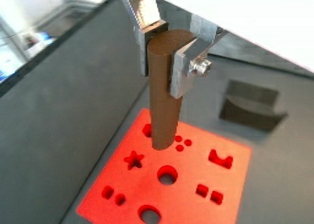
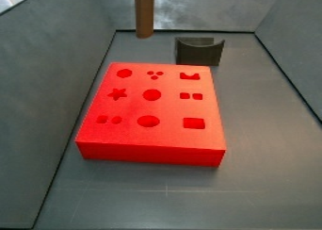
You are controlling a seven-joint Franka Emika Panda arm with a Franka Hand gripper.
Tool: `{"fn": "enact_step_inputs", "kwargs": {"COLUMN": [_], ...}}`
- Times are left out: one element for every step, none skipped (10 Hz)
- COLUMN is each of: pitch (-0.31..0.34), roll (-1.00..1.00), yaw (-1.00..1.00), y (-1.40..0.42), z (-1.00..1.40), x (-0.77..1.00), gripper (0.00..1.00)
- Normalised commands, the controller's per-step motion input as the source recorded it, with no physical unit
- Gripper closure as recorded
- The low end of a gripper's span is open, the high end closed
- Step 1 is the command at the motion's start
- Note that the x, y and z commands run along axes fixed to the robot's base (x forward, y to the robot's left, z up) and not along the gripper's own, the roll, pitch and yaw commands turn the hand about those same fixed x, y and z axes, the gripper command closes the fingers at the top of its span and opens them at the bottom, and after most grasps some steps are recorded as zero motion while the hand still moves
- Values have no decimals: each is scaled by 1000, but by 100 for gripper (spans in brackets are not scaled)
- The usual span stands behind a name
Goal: Pick up the oval object. Move up. Move to above the board. Insert the oval object.
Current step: Insert the oval object.
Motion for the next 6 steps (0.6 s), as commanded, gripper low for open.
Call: {"fn": "enact_step_inputs", "kwargs": {"pitch": [-1,0,0,0,0,0], "roll": [0,0,0,0,0,0], "yaw": [-1000,-1000,-1000,-1000,-1000,-1000], "y": [0,0,0,0,0,0], "z": [-309,-309,-309,-309,-306,-309], "x": [0,0,0,0,0,0], "gripper": [100,100,100,100,100,100]}}
